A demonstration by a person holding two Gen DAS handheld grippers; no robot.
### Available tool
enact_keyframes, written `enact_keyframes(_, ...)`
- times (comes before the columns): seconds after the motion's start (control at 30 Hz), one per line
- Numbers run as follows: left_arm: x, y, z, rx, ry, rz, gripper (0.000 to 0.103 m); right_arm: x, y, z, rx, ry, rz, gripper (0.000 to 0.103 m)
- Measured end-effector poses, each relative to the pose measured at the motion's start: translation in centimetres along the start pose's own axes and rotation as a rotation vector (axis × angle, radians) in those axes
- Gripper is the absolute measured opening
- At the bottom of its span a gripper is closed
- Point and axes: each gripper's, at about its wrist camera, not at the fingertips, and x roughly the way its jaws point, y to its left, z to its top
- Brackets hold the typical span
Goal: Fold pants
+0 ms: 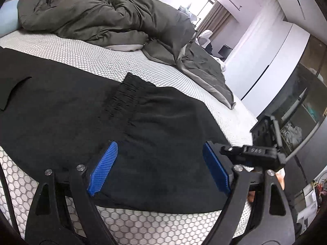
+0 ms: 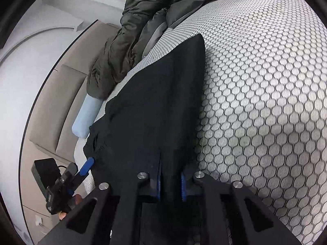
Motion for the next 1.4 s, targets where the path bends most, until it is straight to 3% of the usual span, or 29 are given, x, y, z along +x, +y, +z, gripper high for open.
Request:
enact_keyframes(0.2, -0.2, -0.1, -0.3, 0.05, 0.0, 0.001, 0.083, -2.7, -0.6, 2.1, -0.02, -0.07, -0.052, 0.01)
enact_keyframes(0.3, -0.2, 0.1, -0.3, 0.046, 0.005, 0.018, 0.082, -3.3, -1.2, 2.6, -0.038, -0.058, -0.096, 0.011)
enact_keyframes(0.47, 0.4, 1.1, 0.3, 0.016, 0.021, 0.057, 0.082, -4.5, -2.2, 2.5, -0.018, -0.047, -0.16, 0.02)
enact_keyframes(0.5, 0.8, 1.2, 0.2, 0.022, 0.037, 0.067, 0.076, -5.4, -1.8, 2.3, -0.022, -0.075, -0.174, 0.02)
enact_keyframes(0.53, 1.2, 1.4, 0.0, 0.033, 0.057, 0.081, 0.059, -6.2, -1.7, 2.1, -0.026, -0.092, -0.178, 0.023)
enact_keyframes(0.6, 2.7, 1.8, -0.5, 0.053, 0.125, 0.138, 0.045, -7.9, -0.9, 1.4, -0.041, -0.143, -0.187, 0.033)
enact_keyframes(0.67, 3.4, 1.9, -0.9, 0.071, 0.145, 0.164, 0.043, -9.2, 0.0, 0.4, -0.062, -0.182, -0.176, 0.043)
enact_keyframes(0.73, 3.1, 1.4, -1.0, 0.108, 0.131, 0.176, 0.04, -10.0, 1.0, -0.6, -0.089, -0.195, -0.171, 0.044)
enact_keyframes(0.97, 3.6, 1.4, -1.8, 0.156, 0.153, 0.246, 0.043, -10.2, 2.6, -2.8, -0.154, -0.194, -0.203, 0.046)
enact_keyframes(1.07, 2.9, 0.7, -1.8, 0.17, 0.116, 0.283, 0.054, -10.0, 2.8, -3.2, -0.157, -0.18, -0.225, 0.046)
enact_keyframes(1.27, 0.8, 0.4, -1.1, 0.132, 0.013, 0.245, 0.07, -9.9, 3.3, -3.2, -0.167, -0.182, -0.246, 0.046)
enact_keyframes(1.4, 1.7, 0.3, -1.4, 0.156, 0.058, 0.294, 0.07, -9.3, 3.2, -3.2, -0.173, -0.175, -0.294, 0.047)
